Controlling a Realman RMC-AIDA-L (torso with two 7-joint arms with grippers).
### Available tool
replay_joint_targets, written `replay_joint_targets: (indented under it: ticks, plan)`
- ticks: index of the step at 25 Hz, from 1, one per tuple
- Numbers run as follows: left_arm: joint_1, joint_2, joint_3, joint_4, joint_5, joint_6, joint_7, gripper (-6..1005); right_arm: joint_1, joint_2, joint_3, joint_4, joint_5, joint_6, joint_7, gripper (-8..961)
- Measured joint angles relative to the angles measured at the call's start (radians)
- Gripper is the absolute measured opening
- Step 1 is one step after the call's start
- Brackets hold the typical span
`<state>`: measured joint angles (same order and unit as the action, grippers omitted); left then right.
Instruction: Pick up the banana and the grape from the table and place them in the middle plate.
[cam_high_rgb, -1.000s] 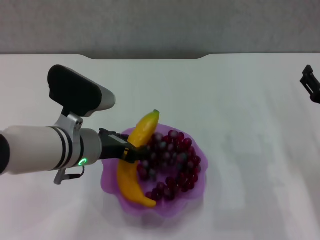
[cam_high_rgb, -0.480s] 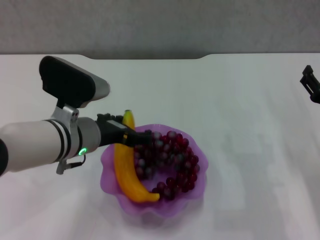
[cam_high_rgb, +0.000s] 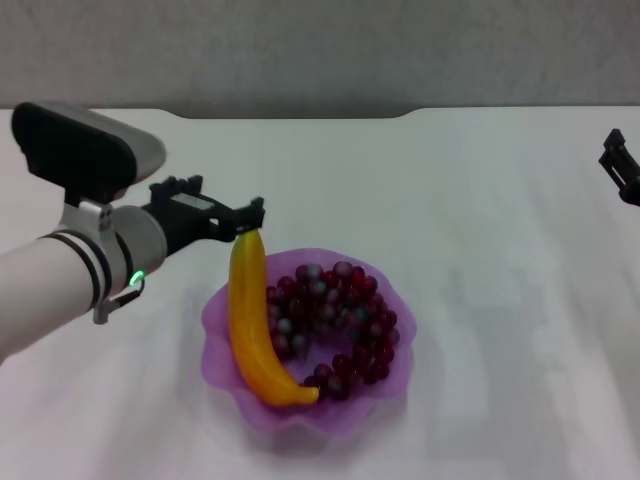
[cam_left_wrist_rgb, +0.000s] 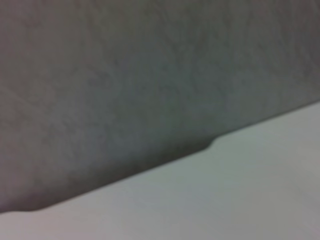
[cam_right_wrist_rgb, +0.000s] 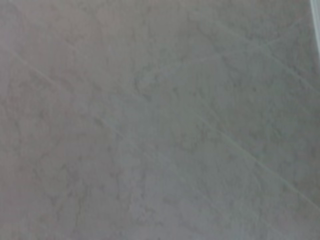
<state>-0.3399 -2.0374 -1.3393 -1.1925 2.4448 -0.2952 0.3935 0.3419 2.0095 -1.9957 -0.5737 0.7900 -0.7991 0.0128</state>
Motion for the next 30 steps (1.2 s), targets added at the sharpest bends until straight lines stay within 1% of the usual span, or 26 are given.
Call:
replay_joint_targets:
  ticks: [3,8,11,12,16,17,18,19,20,24,25,26,30]
  plan:
    - [-0.001,-0.001,0.002,0.039,-0.005,0.08,-0.001,899,0.004,0.0,0.0,0.005,0.0,0.0,-0.001,893]
    - [-0.034,-0.001,0.011,0.179,-0.045,0.275,-0.002,898,0.02,0.0,0.0,0.023,0.0,0.0,0.001,893]
    - [-0.053,-0.001,0.034,0.263,-0.075,0.409,-0.003,897,0.021,0.0,0.0,0.024,0.0,0.0,0.001,893]
    - [-0.057,-0.001,0.04,0.279,-0.079,0.435,-0.003,897,0.022,0.0,0.0,0.024,0.0,0.0,0.001,893]
    - [-0.09,-0.004,0.079,0.385,-0.091,0.608,-0.012,897,0.029,0.0,0.0,0.024,0.0,0.0,0.001,893]
    - [-0.102,-0.004,0.088,0.413,-0.092,0.642,-0.021,897,0.031,0.0,0.0,0.024,0.0,0.0,0.0,893]
    - [-0.127,-0.004,0.097,0.466,-0.093,0.691,-0.052,897,0.032,0.0,0.0,0.024,0.0,0.0,-0.001,894]
    - [-0.141,-0.004,0.098,0.492,-0.093,0.71,-0.076,897,0.035,0.0,0.0,0.024,0.0,0.0,-0.002,894]
    - [-0.141,-0.004,0.098,0.492,-0.093,0.71,-0.076,897,0.037,0.0,0.0,0.025,0.0,0.0,-0.002,894]
    - [-0.189,0.001,0.095,0.584,-0.093,0.764,-0.177,897,0.053,0.0,0.0,0.043,0.0,0.0,-0.002,894]
    - [-0.2,0.001,0.093,0.623,-0.093,0.813,-0.205,897,0.058,0.0,0.0,0.047,0.0,0.0,-0.002,894]
    - [-0.201,0.001,0.093,0.628,-0.093,0.822,-0.209,897,0.065,0.0,0.0,0.054,0.0,0.0,-0.003,894]
    - [-0.214,-0.001,0.096,0.708,-0.092,0.938,-0.256,897,0.097,0.0,0.003,0.087,0.0,0.0,-0.003,894]
